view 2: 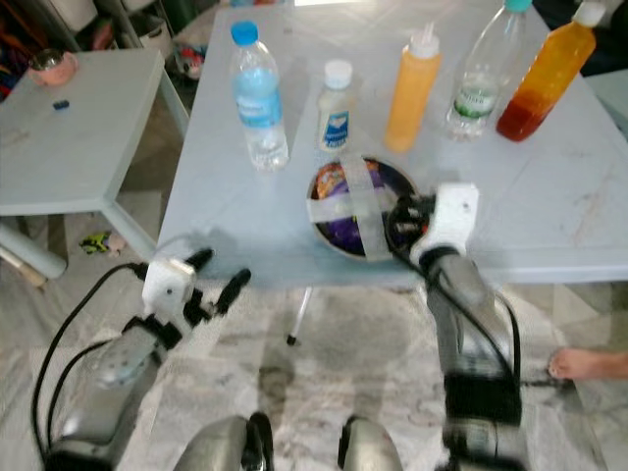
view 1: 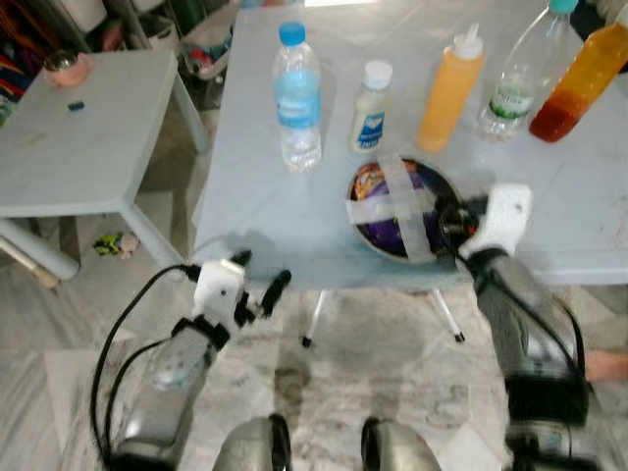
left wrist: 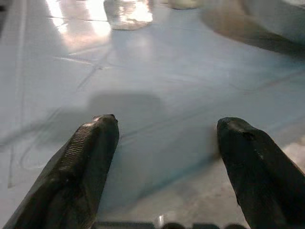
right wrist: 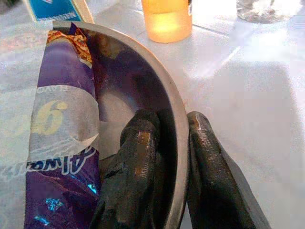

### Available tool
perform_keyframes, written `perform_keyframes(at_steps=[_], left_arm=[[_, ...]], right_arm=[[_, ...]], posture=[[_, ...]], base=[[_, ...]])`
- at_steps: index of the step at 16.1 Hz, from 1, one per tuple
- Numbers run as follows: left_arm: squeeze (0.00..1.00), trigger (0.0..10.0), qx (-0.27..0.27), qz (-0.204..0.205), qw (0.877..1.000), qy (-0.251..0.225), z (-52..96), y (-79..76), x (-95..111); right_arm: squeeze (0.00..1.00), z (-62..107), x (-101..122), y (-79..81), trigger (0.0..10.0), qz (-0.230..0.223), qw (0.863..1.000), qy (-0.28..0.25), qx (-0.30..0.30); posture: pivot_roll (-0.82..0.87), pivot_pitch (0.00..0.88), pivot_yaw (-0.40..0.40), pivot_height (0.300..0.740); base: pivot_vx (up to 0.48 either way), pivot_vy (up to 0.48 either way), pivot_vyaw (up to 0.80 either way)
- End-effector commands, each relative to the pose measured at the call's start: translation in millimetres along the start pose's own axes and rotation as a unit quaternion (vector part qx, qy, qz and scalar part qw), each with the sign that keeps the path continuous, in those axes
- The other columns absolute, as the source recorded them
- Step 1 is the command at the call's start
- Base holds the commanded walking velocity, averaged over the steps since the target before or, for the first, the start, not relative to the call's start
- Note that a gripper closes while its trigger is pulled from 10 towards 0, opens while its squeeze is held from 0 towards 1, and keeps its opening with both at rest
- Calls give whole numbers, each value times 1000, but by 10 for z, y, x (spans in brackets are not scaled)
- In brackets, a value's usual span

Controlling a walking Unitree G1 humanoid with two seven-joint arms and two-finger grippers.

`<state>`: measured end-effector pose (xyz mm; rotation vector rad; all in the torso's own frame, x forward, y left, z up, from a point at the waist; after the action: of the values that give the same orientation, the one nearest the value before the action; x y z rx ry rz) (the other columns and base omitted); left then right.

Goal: Restocking fridge

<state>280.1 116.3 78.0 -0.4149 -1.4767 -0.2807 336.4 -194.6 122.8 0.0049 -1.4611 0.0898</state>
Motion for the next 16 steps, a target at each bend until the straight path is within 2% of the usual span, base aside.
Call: perform_keyframes(at_steps=[1,2,4,5,6,7,13,15,16], left_arm=[[0,10000,115,5,993,34,86,403,-127],[0,10000,129,18,991,30,71,451,-129],[0,10000,140,40,989,34,35,507,-187],[0,10000,144,49,988,35,8,519,-205],[0,10000,145,48,988,33,-10,522,-198],[0,10000,147,48,988,29,-33,521,-180],[0,10000,155,54,986,28,-52,498,-245],[0,10000,158,51,986,34,-36,538,-278],[0,10000,158,49,986,36,-48,576,-273]], right_arm=[[0,66,-193,10,0,-10,1000,29,-2],[0,100,-189,13,0,-20,1000,15,-14],[0,176,-332,3,0,-43,997,14,-58],[0,186,-335,72,0,-47,997,3,-55],[0,192,-301,134,1922,-44,998,-11,-44],[0,197,-278,190,10000,-43,998,-24,-34],[0,194,-367,70,10000,-36,997,-16,-72],[0,176,-457,14,10000,-22,995,-4,-99],[0,153,-476,36,10000,-34,994,-4,-101]], posture=[[-20,101,70,740],[-23,96,67,740],[-25,87,56,740],[-24,74,54,740],[-23,66,55,740],[-23,57,54,740],[-13,0,41,740],[-1,0,43,740],[10,0,38,740]], base=[[0,0,0],[0,0,0],[0,0,0],[0,0,0],[0,0,0],[0,0,0],[0,0,0],[-253,0,0],[-259,0,0]])
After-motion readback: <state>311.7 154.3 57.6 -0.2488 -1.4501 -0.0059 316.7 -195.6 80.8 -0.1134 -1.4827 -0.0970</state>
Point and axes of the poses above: a point about 5 cm out from each wrist's last joint towards the gripper, its own z axis pointing back from the gripper into the wrist, its own x axis along the axis of the wrist's last joint, y = z × x, the point moved 3 cm from there along -z, pointing out of the wrist towards the gripper, and after that the axes turned 10 degrees about z, right-handed, at the moved point
